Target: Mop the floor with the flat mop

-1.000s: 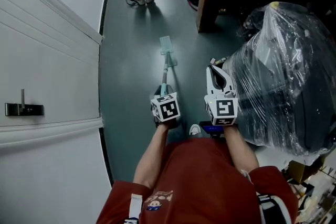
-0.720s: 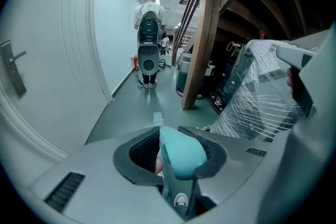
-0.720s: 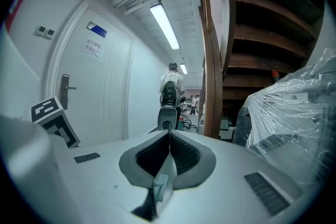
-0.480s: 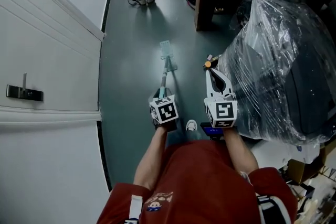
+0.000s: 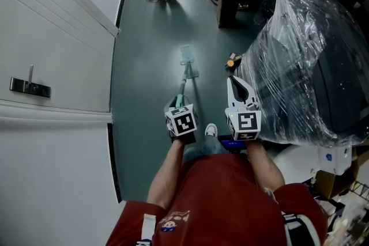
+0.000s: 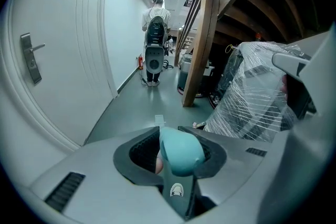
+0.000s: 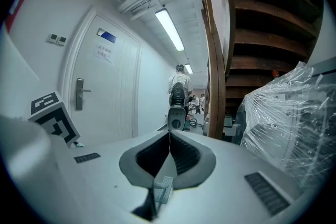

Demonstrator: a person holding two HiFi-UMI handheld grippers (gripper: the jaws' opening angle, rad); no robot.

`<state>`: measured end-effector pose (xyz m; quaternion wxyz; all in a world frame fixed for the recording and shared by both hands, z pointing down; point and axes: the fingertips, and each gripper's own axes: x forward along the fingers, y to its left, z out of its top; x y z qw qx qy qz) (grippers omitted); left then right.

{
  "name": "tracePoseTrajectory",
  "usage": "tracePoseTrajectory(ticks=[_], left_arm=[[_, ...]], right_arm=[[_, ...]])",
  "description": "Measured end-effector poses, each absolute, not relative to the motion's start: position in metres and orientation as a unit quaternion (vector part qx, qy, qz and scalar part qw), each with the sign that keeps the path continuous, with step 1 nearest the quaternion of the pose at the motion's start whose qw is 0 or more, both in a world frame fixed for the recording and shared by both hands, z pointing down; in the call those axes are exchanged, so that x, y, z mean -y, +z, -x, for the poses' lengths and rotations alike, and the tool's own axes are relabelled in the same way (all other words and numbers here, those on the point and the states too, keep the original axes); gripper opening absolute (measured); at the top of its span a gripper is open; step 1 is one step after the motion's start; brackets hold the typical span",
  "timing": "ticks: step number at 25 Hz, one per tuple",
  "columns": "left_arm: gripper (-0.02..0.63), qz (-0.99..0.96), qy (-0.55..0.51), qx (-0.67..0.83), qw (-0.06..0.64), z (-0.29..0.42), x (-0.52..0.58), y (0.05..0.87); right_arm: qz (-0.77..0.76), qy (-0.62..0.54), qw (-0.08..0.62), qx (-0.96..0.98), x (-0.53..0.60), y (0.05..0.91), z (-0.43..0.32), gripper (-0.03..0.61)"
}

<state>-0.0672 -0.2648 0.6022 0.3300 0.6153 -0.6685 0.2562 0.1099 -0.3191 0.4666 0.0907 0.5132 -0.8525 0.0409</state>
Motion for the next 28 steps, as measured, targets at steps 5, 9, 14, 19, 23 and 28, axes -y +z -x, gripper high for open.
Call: tracePoseTrajectory(ticks=[5, 9, 14, 19, 23, 28], left_arm=[[0.123, -0.615, 0.251, 0.666, 0.34, 0.08, 0.23, 0.609], [0.123, -0.624, 0.245, 0.664, 0.332, 0.089, 0.196, 0.606], [0.123, -0.627, 0.246, 0.657, 0.337, 0.102, 0.147, 0.606], [0.123, -0.634, 0.243, 0.652, 0.337, 0.108, 0.106, 0.605], [0.123, -0.635, 0.24, 0.65, 0.342, 0.112, 0.07, 0.606], [0.123, -0.63, 0.237, 0.651, 0.351, 0.112, 0.028, 0.607]], right_arm=[[-0.514, 0.04, 0.097, 0.851, 0.282, 0.469, -0.092, 0.018], [-0.512, 0.038, 0.099, 0.853, 0.244, 0.468, -0.075, 0.018], [-0.51, 0.032, 0.101, 0.854, 0.194, 0.462, -0.054, 0.018], [-0.513, 0.029, 0.103, 0.851, 0.149, 0.461, -0.045, 0.018], [-0.513, 0.028, 0.108, 0.851, 0.113, 0.461, -0.038, 0.018], [-0.509, 0.032, 0.116, 0.852, 0.075, 0.46, -0.036, 0.018]])
